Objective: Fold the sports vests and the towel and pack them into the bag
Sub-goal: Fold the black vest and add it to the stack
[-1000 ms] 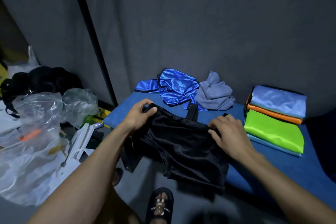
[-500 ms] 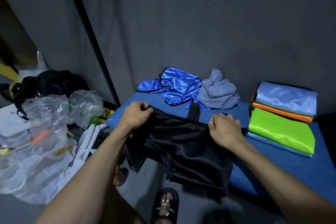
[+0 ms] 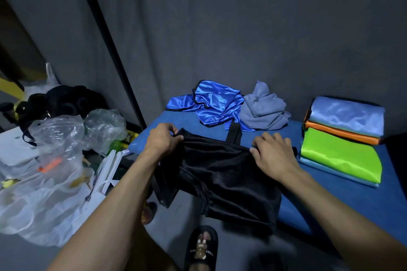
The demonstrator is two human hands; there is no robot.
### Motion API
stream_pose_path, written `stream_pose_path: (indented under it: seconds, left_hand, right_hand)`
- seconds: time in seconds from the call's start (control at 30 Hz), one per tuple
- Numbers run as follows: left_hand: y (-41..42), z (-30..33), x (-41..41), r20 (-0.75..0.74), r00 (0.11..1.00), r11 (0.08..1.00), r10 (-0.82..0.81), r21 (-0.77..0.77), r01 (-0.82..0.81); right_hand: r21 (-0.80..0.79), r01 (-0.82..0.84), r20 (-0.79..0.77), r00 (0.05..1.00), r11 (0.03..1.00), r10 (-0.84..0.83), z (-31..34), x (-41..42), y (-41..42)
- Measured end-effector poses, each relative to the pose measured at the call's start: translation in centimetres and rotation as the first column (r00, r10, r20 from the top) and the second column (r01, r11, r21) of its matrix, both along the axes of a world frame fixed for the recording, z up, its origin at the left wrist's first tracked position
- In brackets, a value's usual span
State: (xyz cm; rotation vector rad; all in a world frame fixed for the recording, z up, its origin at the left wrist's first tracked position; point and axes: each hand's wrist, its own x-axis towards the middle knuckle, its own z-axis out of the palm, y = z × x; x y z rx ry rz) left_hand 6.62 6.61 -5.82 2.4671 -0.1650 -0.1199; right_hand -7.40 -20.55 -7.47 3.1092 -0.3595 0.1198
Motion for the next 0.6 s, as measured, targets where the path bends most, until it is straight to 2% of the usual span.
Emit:
stream_pose_path:
  seconds: [0.1,0.17,0.33,0.47,0.53,0.6]
  left_hand:
    - [-0.4,-0.4,0.0,0.014,1.0,0.999,-0.018,0.051,0.017]
    - [-0.5,-0.7,0.1,-0.009,0.999,0.991,-0.051,0.122,0.052]
    - [0.1,-1.1,0.8,-0.074,0.991,0.951,-0.113,0.281,0.13]
    - [-0.3,-1.0,0.5,-0.082,0.984,0.901,-0.16,0.395,0.18]
    - [-0.4,-0.9,0.7,-0.072,0.984,0.906,-0.165,0.382,0.18]
    - [-0.1,-0.7,1.6,-0.072,0.982,0.946,-0.174,0.265,0.187]
  right_hand:
    - [0.03,-0.089,-0.083,0.992,0.996,0.091,0.9,-0.2,-1.2]
    - [0.01,-0.123,-0.067,0.99,0.992,0.123,1.1,-0.4,-1.6]
    - [0.035,-0.097,-0.03,0.995,0.995,0.098,1.3,-0.3,-1.0]
    - [0.069,-0.073,-0.138,0.987,0.995,0.082,1.9,0.7,-1.3]
    - [0.105,-0.054,-0.194,0.978,0.993,0.073,2.3,1.4,-1.7]
    - [0.127,-0.038,-0.222,0.973,0.991,0.066,2.8,2.1,-2.2]
